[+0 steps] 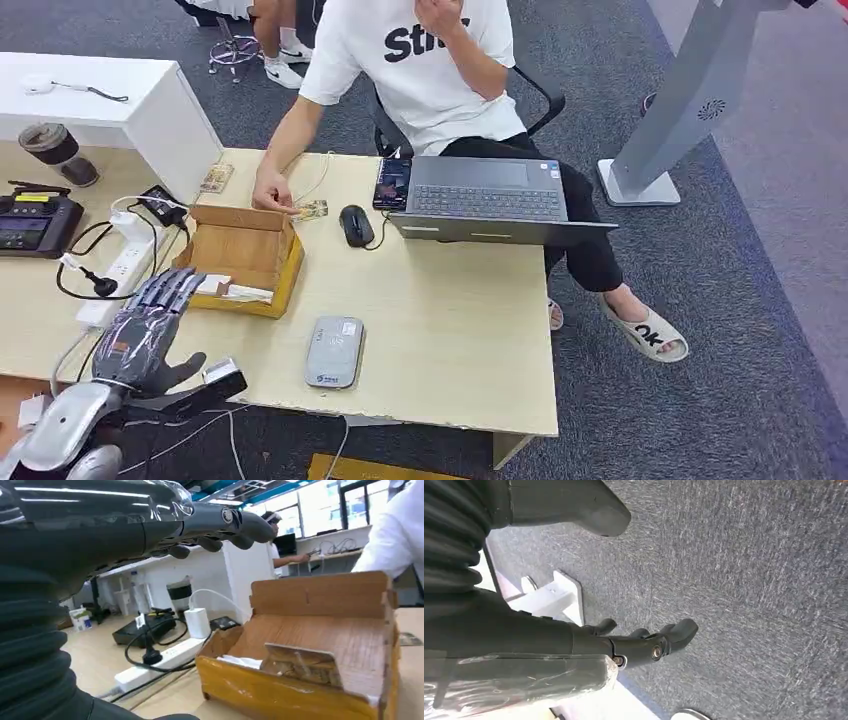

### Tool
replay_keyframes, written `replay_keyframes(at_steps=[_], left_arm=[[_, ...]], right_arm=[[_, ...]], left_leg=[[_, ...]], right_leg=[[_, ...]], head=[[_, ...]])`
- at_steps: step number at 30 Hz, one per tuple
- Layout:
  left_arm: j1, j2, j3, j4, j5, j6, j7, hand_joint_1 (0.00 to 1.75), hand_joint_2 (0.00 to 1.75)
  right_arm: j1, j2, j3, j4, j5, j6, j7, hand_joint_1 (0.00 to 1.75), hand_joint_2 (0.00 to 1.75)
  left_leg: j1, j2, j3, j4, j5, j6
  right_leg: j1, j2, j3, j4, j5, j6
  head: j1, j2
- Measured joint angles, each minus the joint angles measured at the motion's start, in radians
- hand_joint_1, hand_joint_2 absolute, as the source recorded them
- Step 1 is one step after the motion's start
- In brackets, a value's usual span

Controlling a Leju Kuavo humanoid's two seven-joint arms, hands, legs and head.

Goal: Pass the card to the sensor for recognition and then transmit it.

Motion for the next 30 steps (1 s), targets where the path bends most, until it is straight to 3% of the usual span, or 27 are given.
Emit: replay_keyframes(at_steps=[6,20,30], left_arm=[[0.000,-0.020,0.015,0.070,-0.009,0.029,-0.018,0.00,1.75],[-0.007,-0.034,0.021,0.128,-0.016,0.037,-0.032,0.00,1.75],[-0.139,-0.034,0.039,0.272,-0.051,0.069,-0.088,0.00,1.75]], right_arm=[[0.000,0.000,0.003,0.000,0.016,0.002,0.010,0.00,1.75],[0.000,0.000,0.006,0.000,0.024,0.004,0.011,0.00,1.75],[-0.005,-0.003,0.018,0.000,0.060,0.016,0.000,0.00,1.75]], left_leg=[[0.000,0.000,0.000,0.000,0.000,0.000],[0.000,0.000,0.000,0.000,0.000,0.000],[0.000,-0.001,0.000,0.000,0.001,-0.001]], right_leg=[[0.000,0.000,0.000,0.000,0.000,0.000],[0.000,0.000,0.000,0.000,0.000,0.000],[0.000,-0.001,0.000,0.000,0.000,0.000]], head=[[0.000,0.000],[0.000,0.000],[0.000,0.000]])
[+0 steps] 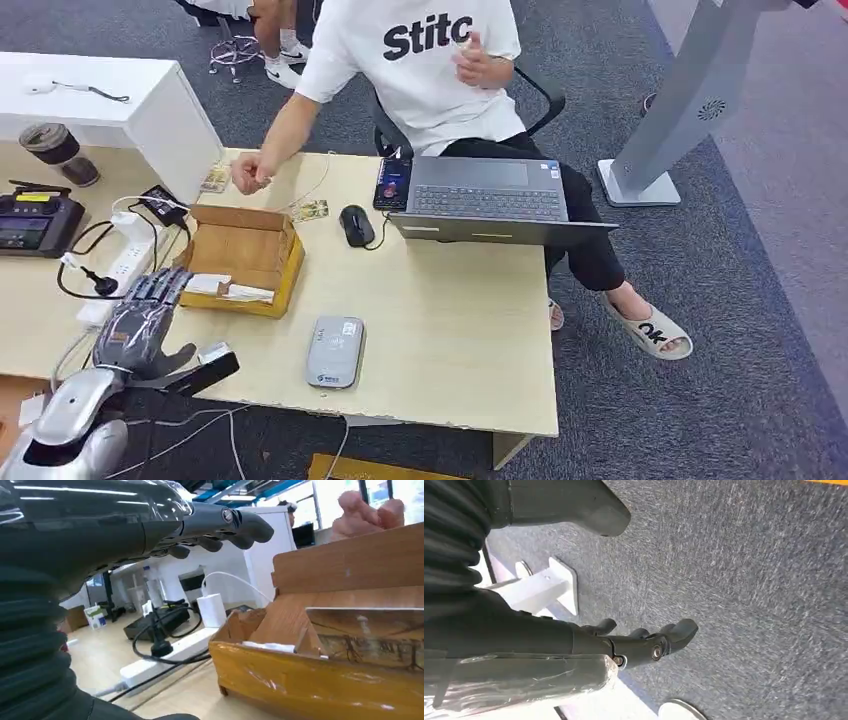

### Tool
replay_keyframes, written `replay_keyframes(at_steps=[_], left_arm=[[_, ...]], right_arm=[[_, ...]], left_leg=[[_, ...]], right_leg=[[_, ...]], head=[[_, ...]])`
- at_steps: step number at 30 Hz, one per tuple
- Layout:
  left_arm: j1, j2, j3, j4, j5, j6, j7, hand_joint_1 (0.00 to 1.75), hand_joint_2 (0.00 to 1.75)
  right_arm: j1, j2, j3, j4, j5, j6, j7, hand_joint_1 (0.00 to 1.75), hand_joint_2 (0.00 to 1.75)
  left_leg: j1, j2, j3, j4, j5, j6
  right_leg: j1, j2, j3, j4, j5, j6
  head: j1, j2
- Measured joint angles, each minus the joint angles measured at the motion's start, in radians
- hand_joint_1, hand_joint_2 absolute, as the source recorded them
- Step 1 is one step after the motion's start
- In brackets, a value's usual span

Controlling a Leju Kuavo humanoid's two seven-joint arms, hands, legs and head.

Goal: Pass the card to the sensor for recognition and then transmit it.

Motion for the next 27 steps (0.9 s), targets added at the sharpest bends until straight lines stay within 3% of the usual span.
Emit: replay_keyframes(at_steps=[9,27], left_arm=[[-0.130,-0.008,-0.002,0.118,-0.025,0.006,-0.004,0.00,1.75],[-0.202,-0.041,-0.029,0.228,0.012,0.009,-0.022,0.00,1.75]], right_arm=[[-0.003,-0.003,0.013,0.000,0.013,0.005,0.001,0.00,1.75],[-0.004,-0.008,0.015,0.000,0.031,0.005,0.000,0.00,1.75]], left_leg=[[0.000,0.000,0.000,0.000,0.000,0.000],[0.000,0.000,0.000,0.000,0.000,0.000]], right_leg=[[0.000,0.001,0.000,0.000,0.000,0.000],[0.000,0.001,-0.001,0.000,0.000,0.000]], head=[[0.000,0.000],[0.000,0.000]])
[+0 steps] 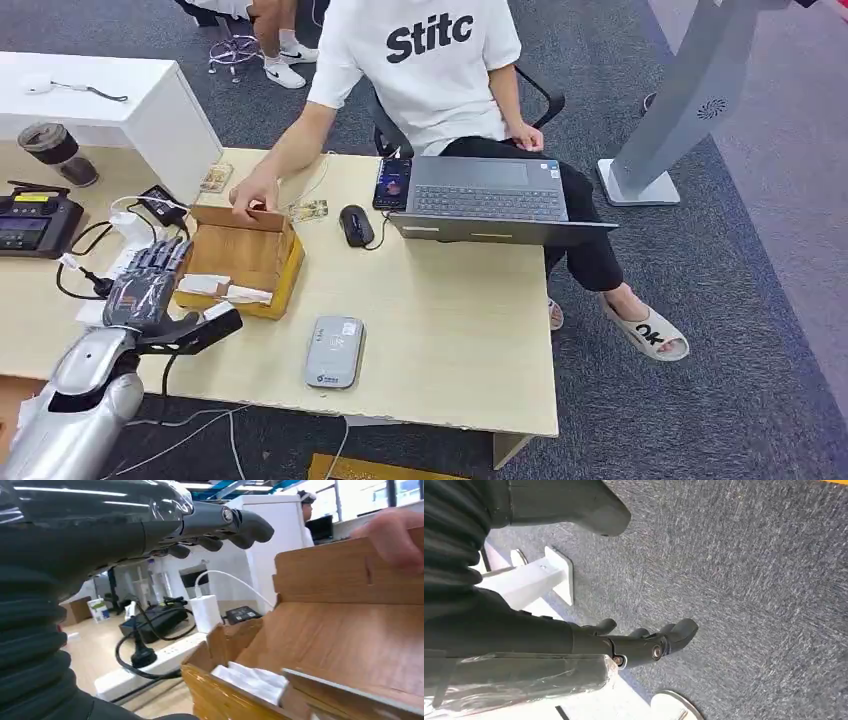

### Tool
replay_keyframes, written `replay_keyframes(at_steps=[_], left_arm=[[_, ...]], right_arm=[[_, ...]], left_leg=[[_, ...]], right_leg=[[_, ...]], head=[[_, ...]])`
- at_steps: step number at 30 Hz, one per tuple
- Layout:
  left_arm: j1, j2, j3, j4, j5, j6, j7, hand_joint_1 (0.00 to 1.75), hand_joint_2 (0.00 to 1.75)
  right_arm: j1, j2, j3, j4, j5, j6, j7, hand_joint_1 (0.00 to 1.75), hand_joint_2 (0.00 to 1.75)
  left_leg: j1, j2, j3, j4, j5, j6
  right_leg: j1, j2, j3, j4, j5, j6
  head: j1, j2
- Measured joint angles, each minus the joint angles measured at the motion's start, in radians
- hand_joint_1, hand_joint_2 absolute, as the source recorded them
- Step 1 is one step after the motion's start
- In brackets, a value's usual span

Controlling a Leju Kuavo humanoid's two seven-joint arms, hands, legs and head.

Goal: Pass the card to the sensor for recognition and then transmit it.

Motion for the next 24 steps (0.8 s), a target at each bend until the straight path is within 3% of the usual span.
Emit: replay_keyframes(at_steps=[24], left_arm=[[-0.070,-0.053,-0.098,0.010,0.034,-0.024,-0.015,0.05,1.75]], right_arm=[[0.000,-0.003,0.001,0.000,0.016,0.011,0.001,0.00,1.75]], left_leg=[[0.000,0.000,0.000,0.000,0.000,0.000]], right_leg=[[0.000,0.001,0.000,0.000,0.000,0.000]], head=[[0.000,0.000]])
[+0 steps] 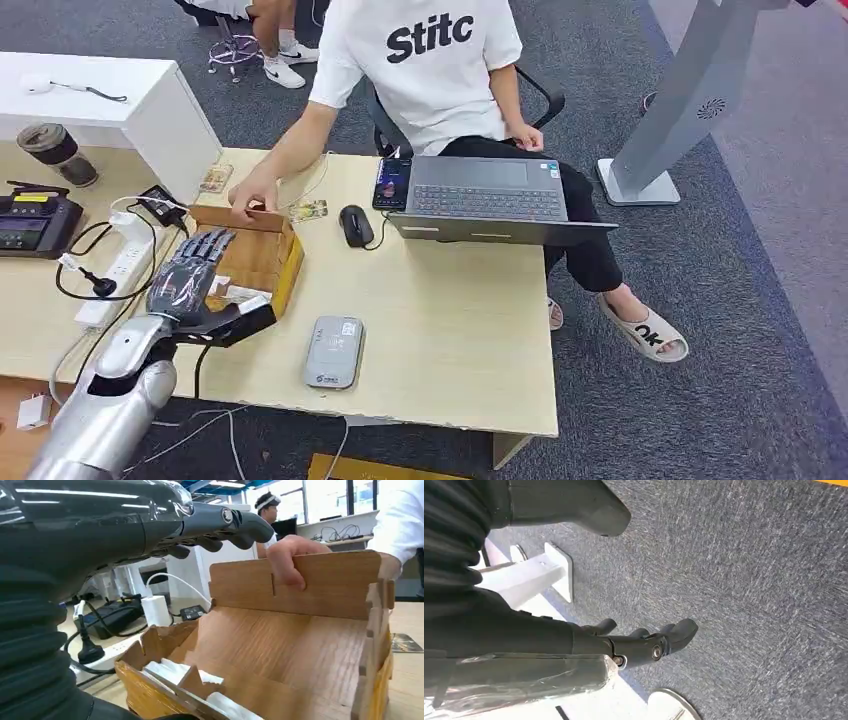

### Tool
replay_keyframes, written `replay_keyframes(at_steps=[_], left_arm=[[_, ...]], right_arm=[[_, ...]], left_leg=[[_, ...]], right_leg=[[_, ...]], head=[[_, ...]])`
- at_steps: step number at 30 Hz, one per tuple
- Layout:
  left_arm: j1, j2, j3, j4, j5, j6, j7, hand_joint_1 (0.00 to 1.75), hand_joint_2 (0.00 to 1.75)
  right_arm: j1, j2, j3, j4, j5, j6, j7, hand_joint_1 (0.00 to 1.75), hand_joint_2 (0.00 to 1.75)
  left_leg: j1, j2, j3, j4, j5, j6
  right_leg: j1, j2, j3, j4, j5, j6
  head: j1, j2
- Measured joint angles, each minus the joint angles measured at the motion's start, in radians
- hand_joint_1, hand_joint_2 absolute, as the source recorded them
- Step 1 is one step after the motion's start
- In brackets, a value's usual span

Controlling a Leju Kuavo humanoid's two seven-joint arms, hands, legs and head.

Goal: Pass the card to the sensor for recognition and then transmit it.

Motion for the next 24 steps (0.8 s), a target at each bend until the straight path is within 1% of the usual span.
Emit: replay_keyframes(at_steps=[1,2,3,4,5,6,10,12,16,17,19,21,23,24], left_arm=[[-0.001,0.000,-0.002,0.000,0.004,-0.001,-0.001,0.05,1.75],[-0.002,0.000,-0.003,0.000,0.007,-0.003,-0.001,0.42,1.75],[-0.003,0.000,-0.005,0.000,0.010,-0.005,-0.001,0.72,1.75],[-0.003,0.000,-0.007,0.000,0.012,-0.007,-0.001,0.72,1.75],[-0.003,0.000,-0.007,0.000,0.014,-0.009,-0.001,1.54,1.75],[-0.003,0.000,-0.008,0.000,0.018,-0.012,-0.001,1.61,1.75],[-0.003,0.001,-0.013,0.000,0.037,-0.033,-0.001,1.64,1.75],[-0.003,0.003,-0.014,0.000,0.053,-0.051,-0.001,1.59,1.75],[-0.003,0.004,-0.015,0.000,0.067,-0.063,-0.001,1.59,1.75],[-0.003,0.005,-0.015,0.000,0.067,-0.064,-0.001,1.62,1.75],[-0.003,0.006,-0.015,0.000,0.068,-0.065,-0.001,1.61,1.75],[-0.003,0.006,-0.015,0.000,0.073,-0.069,-0.001,1.64,1.75],[-0.003,0.008,-0.015,0.000,0.082,-0.075,-0.001,1.62,1.75],[-0.003,0.009,-0.015,0.000,0.087,-0.079,-0.001,1.68,1.75]], right_arm=[[0.000,0.000,0.000,0.000,0.000,0.000,0.001,0.00,1.75],[0.000,0.000,0.000,0.000,0.000,0.000,0.001,0.00,1.75],[0.000,0.000,0.000,0.000,0.000,0.000,0.001,0.00,1.75],[0.000,0.000,0.000,0.000,0.000,0.000,0.001,0.00,1.75],[0.000,0.000,0.000,0.000,0.000,0.000,0.001,0.00,1.75],[0.000,0.000,0.000,0.000,0.000,0.000,0.001,0.00,1.75],[0.000,0.000,0.000,0.000,0.003,0.001,0.000,0.00,1.75],[0.000,0.000,0.000,0.000,0.009,0.001,0.001,0.00,1.75],[0.000,0.000,0.000,0.000,0.015,0.001,0.001,0.00,1.75],[0.000,0.000,0.000,0.000,0.015,0.001,0.001,0.00,1.75],[0.000,0.000,0.000,0.000,0.015,0.001,0.001,0.00,1.75],[0.000,0.000,0.000,0.000,0.015,0.001,0.001,0.00,1.75],[0.000,0.000,0.000,0.000,0.015,0.001,0.001,0.00,1.75],[0.000,0.000,0.000,0.000,0.015,0.001,0.001,0.00,1.75]], left_leg=[[0.000,0.000,0.000,0.000,0.000,0.000],[0.000,0.000,0.000,0.000,0.000,0.000],[0.000,0.000,0.000,0.000,0.000,0.000],[0.000,0.000,0.000,0.000,0.000,0.000],[0.000,0.000,0.000,0.000,0.000,0.000],[0.000,0.000,0.000,0.000,0.000,0.000],[0.000,0.000,0.000,0.000,0.000,0.000],[0.000,0.000,0.000,0.000,0.000,0.000],[0.000,0.000,0.000,0.000,0.000,0.000],[0.000,0.000,0.000,0.000,0.000,0.000],[0.000,0.000,0.000,0.000,0.000,0.000],[0.000,0.000,0.000,0.000,0.000,0.000],[0.000,0.000,0.000,0.000,0.000,0.000],[0.000,0.000,0.000,0.000,0.000,0.000]], right_leg=[[0.000,0.000,0.000,0.000,0.000,0.000],[0.000,0.000,0.000,0.000,0.000,0.000],[0.000,0.000,0.000,0.000,0.000,0.000],[0.000,0.000,0.000,0.000,0.000,0.000],[0.000,0.000,0.000,0.000,0.000,0.000],[0.000,0.000,0.000,0.000,0.000,0.000],[0.000,0.000,0.000,0.000,0.000,0.000],[0.000,0.000,0.000,0.000,0.000,0.000],[0.000,0.000,0.000,0.000,0.000,0.000],[0.000,0.000,0.000,0.000,0.000,0.000],[0.000,0.000,0.000,0.000,0.000,0.000],[0.000,0.000,0.000,0.000,0.000,0.000],[0.000,0.000,0.000,0.000,0.000,0.000],[0.000,0.000,0.000,0.000,0.000,0.000]], head=[[0.000,0.000],[0.000,0.000],[0.000,0.000],[0.000,0.000],[0.000,0.000],[0.000,0.000],[0.000,0.000],[0.000,0.000],[0.000,0.000],[0.000,0.000],[0.000,0.000],[0.000,0.000],[0.000,0.000],[0.000,0.000]])
